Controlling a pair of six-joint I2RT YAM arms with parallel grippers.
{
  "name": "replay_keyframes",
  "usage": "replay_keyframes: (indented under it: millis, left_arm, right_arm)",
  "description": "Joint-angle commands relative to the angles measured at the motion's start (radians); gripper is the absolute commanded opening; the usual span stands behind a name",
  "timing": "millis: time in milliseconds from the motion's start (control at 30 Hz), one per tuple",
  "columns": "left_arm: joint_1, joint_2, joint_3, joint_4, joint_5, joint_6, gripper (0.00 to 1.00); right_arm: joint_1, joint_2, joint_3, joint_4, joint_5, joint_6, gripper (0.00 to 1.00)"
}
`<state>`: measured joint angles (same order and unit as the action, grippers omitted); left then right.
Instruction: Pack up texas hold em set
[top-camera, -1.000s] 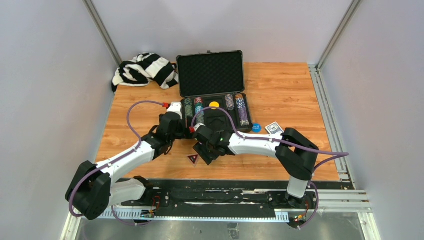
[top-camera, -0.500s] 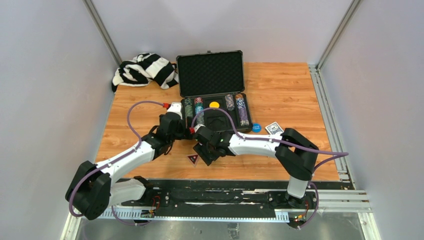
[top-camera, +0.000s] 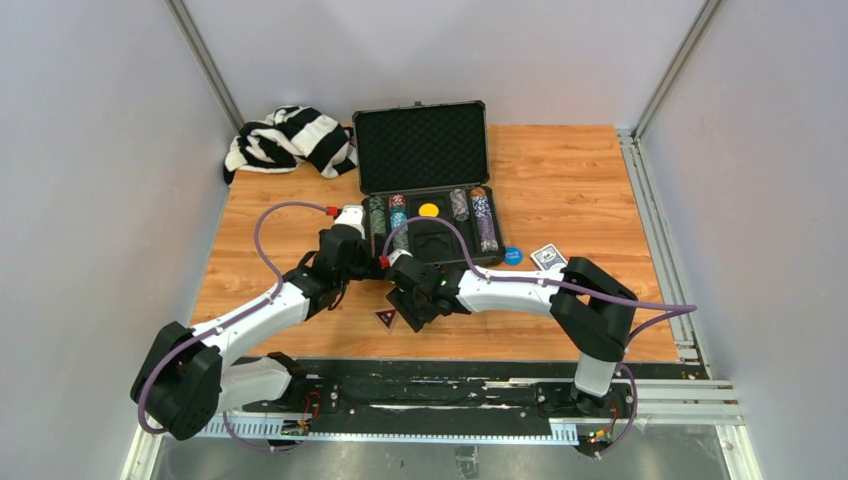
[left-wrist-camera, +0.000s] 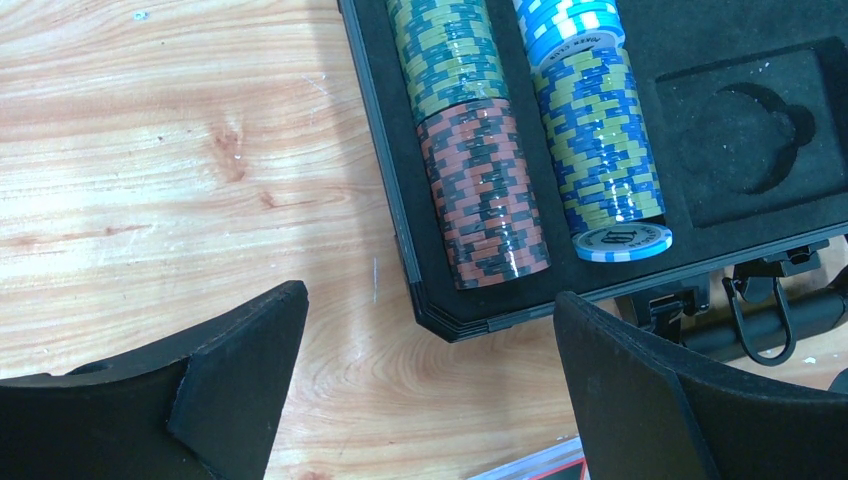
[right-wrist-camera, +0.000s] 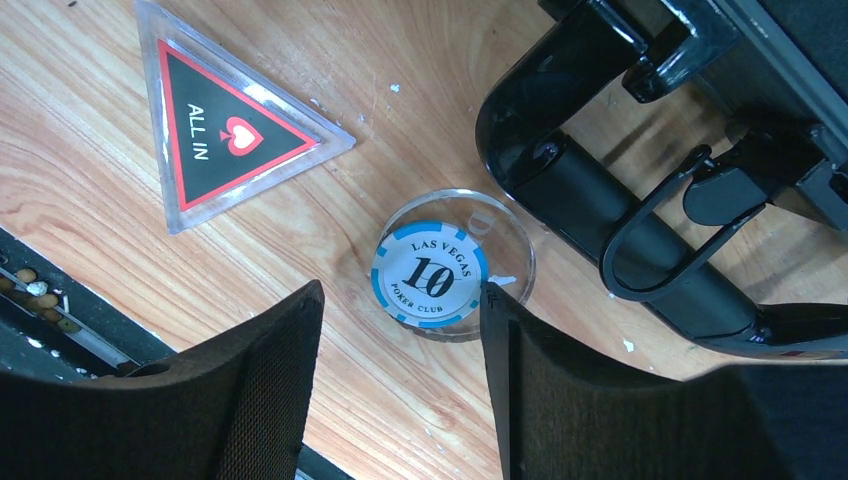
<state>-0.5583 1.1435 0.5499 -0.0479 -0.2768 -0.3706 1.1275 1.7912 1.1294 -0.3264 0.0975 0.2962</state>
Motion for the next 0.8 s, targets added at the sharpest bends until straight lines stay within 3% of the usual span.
replay_keyframes:
  millis: [0,367,767]
  left_arm:
    - [-0.008,-0.013,0.027,0.036,0.021,-0.006,0.98]
    - [-0.008,-0.008,0.028,0.037,0.019,-0.003,0.98]
    - [-0.008,-0.004,0.028,0.036,0.02,-0.005,0.98]
  right_arm:
    - [0.027,-0.015,-0.014,-0.008,-0.011,-0.002,0.58]
    - [0.028,0.02,0.009,-0.018,0.006,-0.002,0.45]
    - [0.028,0.001,0.004,-0.025,0.025,-0.008,0.41]
